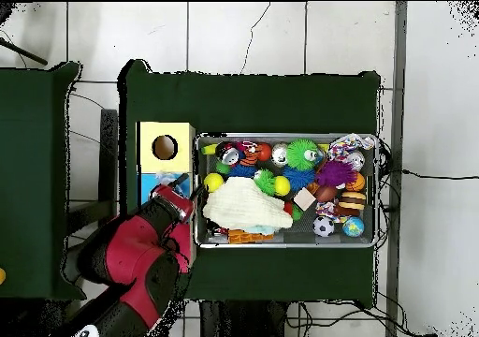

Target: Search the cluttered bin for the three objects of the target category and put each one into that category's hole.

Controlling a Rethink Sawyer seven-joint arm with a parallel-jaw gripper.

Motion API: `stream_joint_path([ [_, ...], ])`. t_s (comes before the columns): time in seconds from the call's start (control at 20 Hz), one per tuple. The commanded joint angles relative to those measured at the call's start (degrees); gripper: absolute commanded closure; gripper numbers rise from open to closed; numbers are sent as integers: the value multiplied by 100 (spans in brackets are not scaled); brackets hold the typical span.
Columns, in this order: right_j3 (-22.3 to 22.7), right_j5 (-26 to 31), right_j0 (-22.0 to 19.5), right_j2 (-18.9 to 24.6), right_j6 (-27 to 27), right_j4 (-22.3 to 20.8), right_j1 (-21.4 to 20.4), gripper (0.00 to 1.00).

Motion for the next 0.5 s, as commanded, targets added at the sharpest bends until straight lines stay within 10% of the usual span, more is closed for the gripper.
stream_joint_path([
  [0.05,239,-359,-20,823,1464,327,353,0],
  [0.5,238,-307,90,732,1404,564,459,0],
])
